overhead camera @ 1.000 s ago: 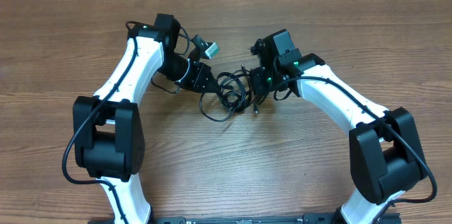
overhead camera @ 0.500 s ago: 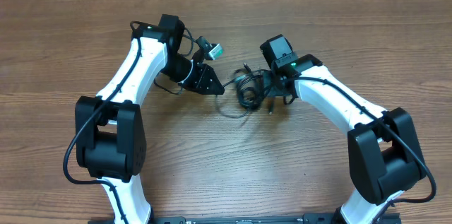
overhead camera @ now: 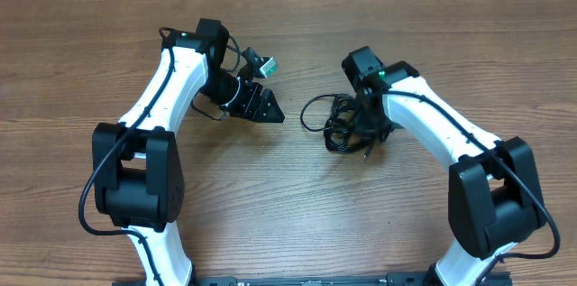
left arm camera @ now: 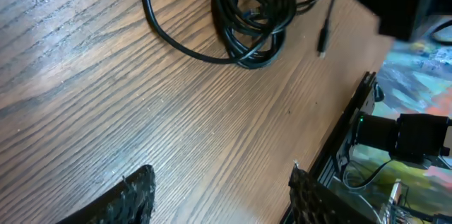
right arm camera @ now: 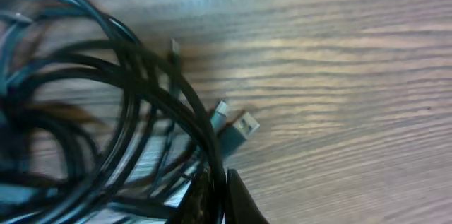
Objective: Untangle cables
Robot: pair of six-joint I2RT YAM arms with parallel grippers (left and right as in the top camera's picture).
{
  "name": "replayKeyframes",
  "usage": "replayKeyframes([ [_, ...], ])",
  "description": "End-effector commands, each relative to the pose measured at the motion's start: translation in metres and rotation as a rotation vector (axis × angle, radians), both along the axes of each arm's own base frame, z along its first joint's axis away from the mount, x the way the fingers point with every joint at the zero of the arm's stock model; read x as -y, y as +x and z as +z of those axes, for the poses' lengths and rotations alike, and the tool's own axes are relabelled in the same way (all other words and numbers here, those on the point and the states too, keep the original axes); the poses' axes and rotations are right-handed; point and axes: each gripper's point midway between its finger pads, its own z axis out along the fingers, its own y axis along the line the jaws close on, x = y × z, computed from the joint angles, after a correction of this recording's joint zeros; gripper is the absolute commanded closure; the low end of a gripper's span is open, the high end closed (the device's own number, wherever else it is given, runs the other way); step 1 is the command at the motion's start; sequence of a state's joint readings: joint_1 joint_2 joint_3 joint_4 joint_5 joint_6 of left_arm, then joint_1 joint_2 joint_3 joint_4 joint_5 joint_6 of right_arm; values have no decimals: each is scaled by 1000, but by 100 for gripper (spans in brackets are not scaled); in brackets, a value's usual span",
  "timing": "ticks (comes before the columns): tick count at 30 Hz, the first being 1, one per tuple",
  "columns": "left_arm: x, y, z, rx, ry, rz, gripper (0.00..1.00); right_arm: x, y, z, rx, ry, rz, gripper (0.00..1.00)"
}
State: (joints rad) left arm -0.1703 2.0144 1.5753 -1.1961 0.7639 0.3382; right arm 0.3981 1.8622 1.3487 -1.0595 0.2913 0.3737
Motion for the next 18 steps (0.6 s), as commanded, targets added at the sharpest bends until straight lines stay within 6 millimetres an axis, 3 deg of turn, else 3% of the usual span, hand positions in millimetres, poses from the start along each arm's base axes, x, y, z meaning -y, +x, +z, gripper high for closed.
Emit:
replayKeyframes([
  [1, 0, -1, -2, -9, 6, 1, 39, -17, 20, 35, 52, 79, -15, 96],
  [6, 0, -1, -2, -11, 7, 3, 40, -34, 31, 77, 80, 162, -5, 96],
  [12, 0, -1, -2, -23, 9, 16, 41, -76, 47, 124, 141, 379, 95, 96],
  [14, 0, -1, -2, -23, 9, 16, 41, -87, 50, 132, 157, 434, 112, 96],
  [18, 0, -1, -2, -22, 10, 16, 43, -86, 49, 132, 153, 431, 111, 96],
])
